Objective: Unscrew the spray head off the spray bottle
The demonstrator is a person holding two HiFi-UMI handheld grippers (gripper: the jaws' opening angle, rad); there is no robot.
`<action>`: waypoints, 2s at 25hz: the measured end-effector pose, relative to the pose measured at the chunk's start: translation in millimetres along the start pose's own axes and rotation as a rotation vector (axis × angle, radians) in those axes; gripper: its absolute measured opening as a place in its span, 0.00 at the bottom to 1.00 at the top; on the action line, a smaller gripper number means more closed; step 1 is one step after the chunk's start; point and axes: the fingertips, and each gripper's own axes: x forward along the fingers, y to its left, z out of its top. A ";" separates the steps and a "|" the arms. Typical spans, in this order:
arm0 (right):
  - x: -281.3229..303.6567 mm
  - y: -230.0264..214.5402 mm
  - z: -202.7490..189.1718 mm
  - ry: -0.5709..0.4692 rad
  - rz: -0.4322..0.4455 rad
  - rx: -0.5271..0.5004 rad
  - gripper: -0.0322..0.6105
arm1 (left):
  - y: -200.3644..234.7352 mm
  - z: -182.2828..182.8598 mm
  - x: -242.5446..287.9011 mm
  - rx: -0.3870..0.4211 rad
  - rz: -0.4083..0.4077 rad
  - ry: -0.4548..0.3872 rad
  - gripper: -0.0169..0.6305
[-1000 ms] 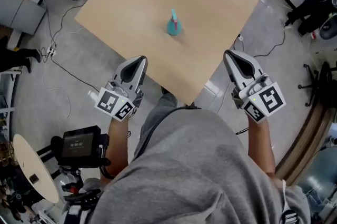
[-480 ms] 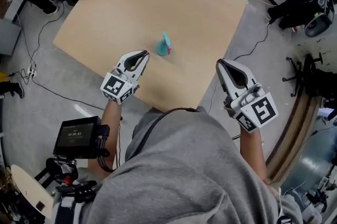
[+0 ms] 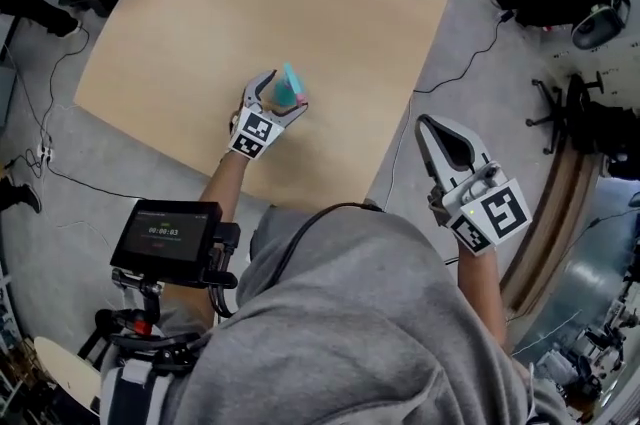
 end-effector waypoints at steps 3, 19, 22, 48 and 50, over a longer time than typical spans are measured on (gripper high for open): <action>-2.1 10.7 -6.8 0.017 -0.005 0.006 0.06 | -3.9 -12.3 17.4 0.026 -0.013 0.018 0.67; 70.8 94.0 -53.1 0.296 0.321 0.160 0.44 | -78.8 63.5 -64.9 0.449 0.052 0.247 0.62; 89.4 126.9 -62.1 0.376 0.356 0.186 0.44 | -69.1 83.4 -102.4 0.547 0.143 0.266 0.62; 58.9 186.6 -85.2 0.229 0.831 -1.762 0.28 | -137.2 116.9 -152.7 0.369 -0.378 0.062 0.61; 66.2 177.0 -80.5 0.220 0.749 -1.686 0.28 | -126.9 120.3 -148.9 0.313 -0.324 0.046 0.61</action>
